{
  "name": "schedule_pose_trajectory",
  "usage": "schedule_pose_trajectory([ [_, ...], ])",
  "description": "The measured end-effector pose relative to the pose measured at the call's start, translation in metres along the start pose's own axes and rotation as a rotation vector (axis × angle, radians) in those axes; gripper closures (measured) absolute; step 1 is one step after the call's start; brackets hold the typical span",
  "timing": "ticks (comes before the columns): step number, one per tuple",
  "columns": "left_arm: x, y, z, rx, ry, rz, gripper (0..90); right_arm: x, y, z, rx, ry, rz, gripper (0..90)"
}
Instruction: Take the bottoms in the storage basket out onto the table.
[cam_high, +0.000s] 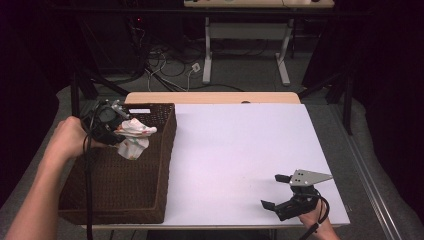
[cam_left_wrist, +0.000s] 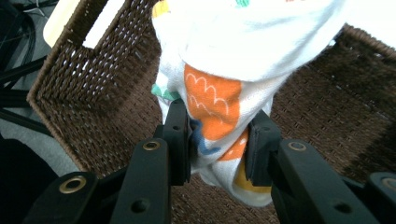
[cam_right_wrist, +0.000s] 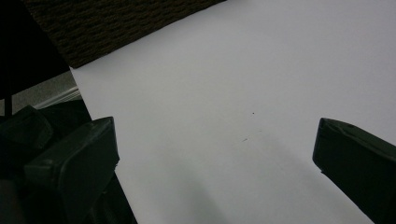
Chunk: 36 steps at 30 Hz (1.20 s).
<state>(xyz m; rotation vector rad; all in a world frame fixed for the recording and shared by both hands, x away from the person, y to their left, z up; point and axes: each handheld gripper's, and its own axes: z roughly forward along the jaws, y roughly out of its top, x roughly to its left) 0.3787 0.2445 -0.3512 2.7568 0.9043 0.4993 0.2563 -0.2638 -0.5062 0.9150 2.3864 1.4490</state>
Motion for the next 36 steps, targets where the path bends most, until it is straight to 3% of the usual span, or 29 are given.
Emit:
schedule_pose_trajectory([
  [11, -0.003, 0.014, -0.008, -0.011, -0.013, 0.048, 67.6, 0.0, 0.0, -0.002, 0.004, 0.0, -0.003, 0.0],
  [16, -0.002, 0.015, -0.011, -0.021, -0.026, 0.049, 67.7, 0.0, 0.0, -0.001, 0.006, 0.001, -0.001, 0.0],
  [18, -0.001, 0.017, -0.012, -0.015, -0.016, 0.08, 67.7, 0.0, 0.0, -0.001, 0.008, -0.004, -0.003, 0.0],
  [24, 0.001, 0.021, -0.013, -0.014, -0.02, 0.109, 67.7, 0.0, 0.0, -0.001, 0.006, -0.003, -0.005, 0.0],
  [36, -0.011, 0.035, -0.015, -0.019, -0.047, 0.18, 67.7, -0.001, 0.0, -0.002, 0.012, 0.002, -0.004, 0.0],
])
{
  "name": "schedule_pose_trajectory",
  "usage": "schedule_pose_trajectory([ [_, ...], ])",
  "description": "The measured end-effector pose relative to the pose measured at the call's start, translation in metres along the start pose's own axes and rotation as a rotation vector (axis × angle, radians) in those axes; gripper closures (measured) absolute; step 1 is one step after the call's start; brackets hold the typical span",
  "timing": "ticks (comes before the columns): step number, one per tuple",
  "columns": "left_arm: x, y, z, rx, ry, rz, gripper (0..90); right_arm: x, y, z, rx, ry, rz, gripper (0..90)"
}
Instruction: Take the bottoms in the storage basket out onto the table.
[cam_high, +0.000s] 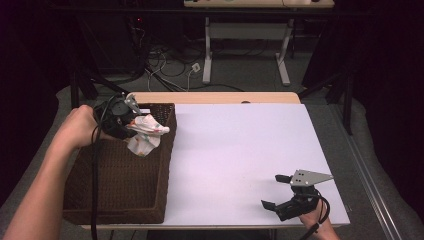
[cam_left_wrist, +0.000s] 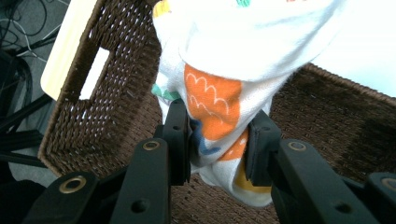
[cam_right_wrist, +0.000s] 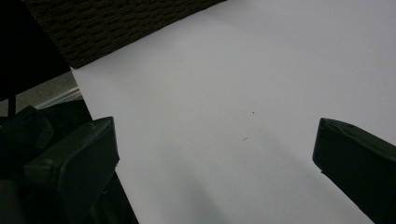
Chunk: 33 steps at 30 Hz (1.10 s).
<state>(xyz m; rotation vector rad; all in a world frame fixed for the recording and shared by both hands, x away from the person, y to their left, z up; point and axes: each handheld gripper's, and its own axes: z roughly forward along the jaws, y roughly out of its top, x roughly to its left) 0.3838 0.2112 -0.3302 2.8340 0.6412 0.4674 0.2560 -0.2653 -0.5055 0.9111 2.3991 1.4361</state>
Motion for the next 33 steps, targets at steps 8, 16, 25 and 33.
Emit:
schedule_pose_trajectory([
  [8, -0.006, 0.011, -0.002, -0.004, -0.013, 0.036, 67.7, 0.0, 0.0, 0.0, 0.002, -0.003, 0.001, 0.0],
  [16, -0.012, 0.02, -0.001, 0.003, -0.011, 0.07, 67.7, 0.0, 0.0, 0.0, -0.002, 0.001, 0.002, 0.0],
  [25, -0.018, 0.031, 0.0, 0.002, -0.018, 0.099, 67.6, 0.0, 0.0, 0.0, 0.0, 0.001, 0.006, 0.0],
  [33, -0.023, 0.041, 0.0, 0.008, -0.019, 0.137, 67.6, 0.0, 0.0, 0.0, 0.0, 0.001, 0.005, 0.0],
])
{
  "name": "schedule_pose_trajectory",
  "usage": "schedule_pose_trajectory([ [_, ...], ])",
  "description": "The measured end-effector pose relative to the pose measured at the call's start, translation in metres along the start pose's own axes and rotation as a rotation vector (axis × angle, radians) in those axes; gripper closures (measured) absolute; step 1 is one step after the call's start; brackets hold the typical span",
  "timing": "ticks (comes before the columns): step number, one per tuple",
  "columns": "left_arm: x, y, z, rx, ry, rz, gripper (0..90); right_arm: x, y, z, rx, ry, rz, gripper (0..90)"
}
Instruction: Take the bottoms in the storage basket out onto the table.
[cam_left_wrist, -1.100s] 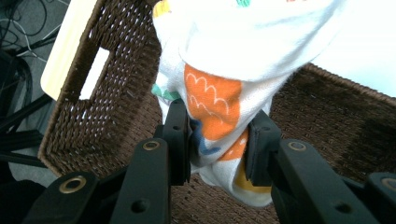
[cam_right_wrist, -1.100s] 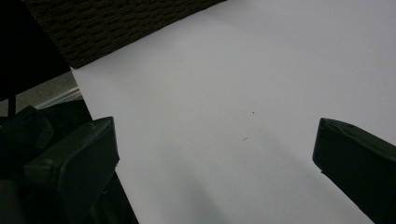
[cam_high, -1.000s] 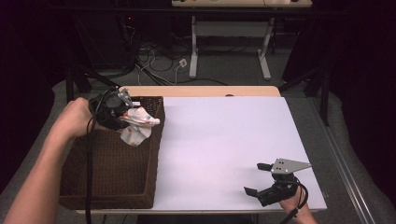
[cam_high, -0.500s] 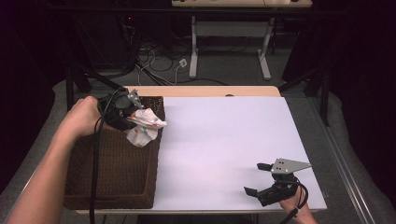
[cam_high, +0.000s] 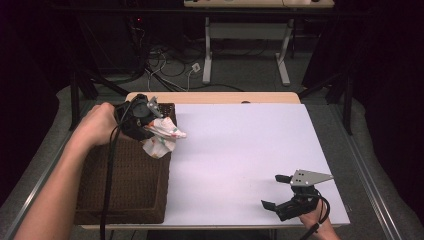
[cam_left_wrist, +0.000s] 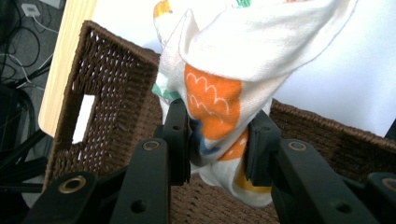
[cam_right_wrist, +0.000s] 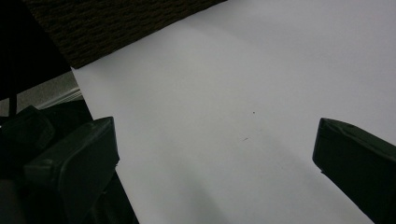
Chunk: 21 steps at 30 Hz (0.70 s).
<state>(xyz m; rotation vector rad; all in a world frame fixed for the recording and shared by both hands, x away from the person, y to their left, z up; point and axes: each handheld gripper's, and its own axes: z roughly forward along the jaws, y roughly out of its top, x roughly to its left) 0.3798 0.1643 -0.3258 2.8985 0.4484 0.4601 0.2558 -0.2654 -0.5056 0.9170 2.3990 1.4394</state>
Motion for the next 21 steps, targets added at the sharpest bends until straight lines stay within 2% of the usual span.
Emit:
schedule_pose_trajectory([
  [21, -0.013, 0.028, 0.009, -0.044, -0.024, 0.044, 67.5, -0.001, 0.0, 0.0, -0.007, -0.001, -0.01, 0.0],
])
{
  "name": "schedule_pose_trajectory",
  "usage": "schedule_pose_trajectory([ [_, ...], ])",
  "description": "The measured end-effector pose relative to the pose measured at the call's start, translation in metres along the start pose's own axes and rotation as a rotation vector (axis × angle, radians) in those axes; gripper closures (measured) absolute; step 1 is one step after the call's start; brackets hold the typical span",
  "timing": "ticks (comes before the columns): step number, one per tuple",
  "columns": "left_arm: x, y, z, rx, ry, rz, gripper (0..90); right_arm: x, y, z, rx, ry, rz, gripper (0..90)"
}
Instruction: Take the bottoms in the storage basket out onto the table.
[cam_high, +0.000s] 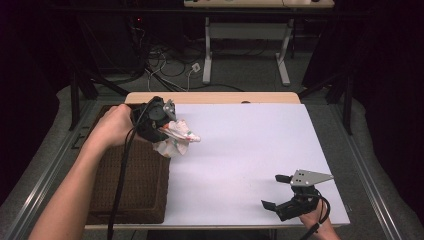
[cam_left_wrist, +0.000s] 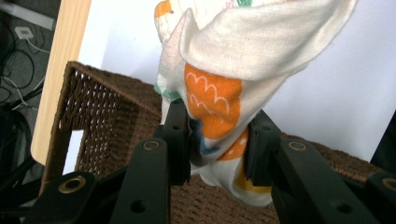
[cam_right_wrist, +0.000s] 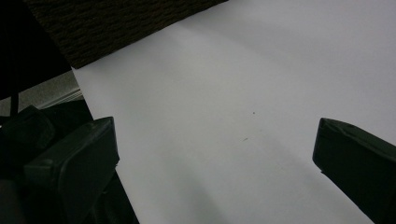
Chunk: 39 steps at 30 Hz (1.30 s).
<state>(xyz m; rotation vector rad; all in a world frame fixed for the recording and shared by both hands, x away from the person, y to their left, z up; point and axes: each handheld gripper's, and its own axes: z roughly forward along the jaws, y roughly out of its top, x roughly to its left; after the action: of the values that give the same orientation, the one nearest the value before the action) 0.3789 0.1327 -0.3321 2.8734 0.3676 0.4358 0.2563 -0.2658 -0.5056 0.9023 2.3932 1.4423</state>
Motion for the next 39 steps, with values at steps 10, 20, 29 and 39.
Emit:
schedule_pose_trajectory([
  [10, -0.003, 0.01, 0.007, -0.015, -0.006, 0.019, 67.4, 0.0, 0.0, 0.0, -0.001, 0.0, 0.006, 0.0],
  [20, -0.005, 0.016, 0.015, -0.034, -0.013, 0.008, 67.4, 0.0, 0.0, 0.0, 0.003, -0.001, 0.008, 0.0],
  [29, -0.006, 0.023, 0.024, -0.049, -0.015, 0.004, 67.2, 0.0, 0.0, 0.0, 0.002, 0.002, 0.004, 0.0],
  [39, -0.009, 0.028, 0.036, -0.072, -0.037, -0.011, 67.2, 0.0, 0.0, 0.0, 0.003, 0.001, 0.004, 0.0],
])
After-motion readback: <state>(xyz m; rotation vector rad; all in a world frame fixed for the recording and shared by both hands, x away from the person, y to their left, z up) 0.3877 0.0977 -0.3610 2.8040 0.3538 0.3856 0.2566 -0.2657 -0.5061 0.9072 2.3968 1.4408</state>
